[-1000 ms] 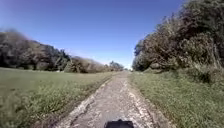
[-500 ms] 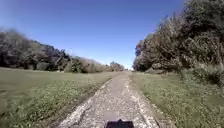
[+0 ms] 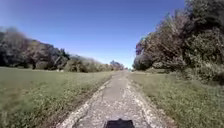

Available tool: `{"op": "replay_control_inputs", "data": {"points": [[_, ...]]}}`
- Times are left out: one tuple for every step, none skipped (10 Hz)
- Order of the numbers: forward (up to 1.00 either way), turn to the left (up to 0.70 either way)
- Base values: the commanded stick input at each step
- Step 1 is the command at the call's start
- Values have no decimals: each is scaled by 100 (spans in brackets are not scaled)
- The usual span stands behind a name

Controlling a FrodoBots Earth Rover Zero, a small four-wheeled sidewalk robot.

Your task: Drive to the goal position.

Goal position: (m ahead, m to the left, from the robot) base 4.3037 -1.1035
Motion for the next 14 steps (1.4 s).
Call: {"op": "replay_control_inputs", "data": {"points": [[50,0],[50,0],[50,0],[50,0],[50,0],[50,0],[50,0],[50,0],[50,0],[50,0],[50,0],[50,0],[50,0],[50,0]]}}
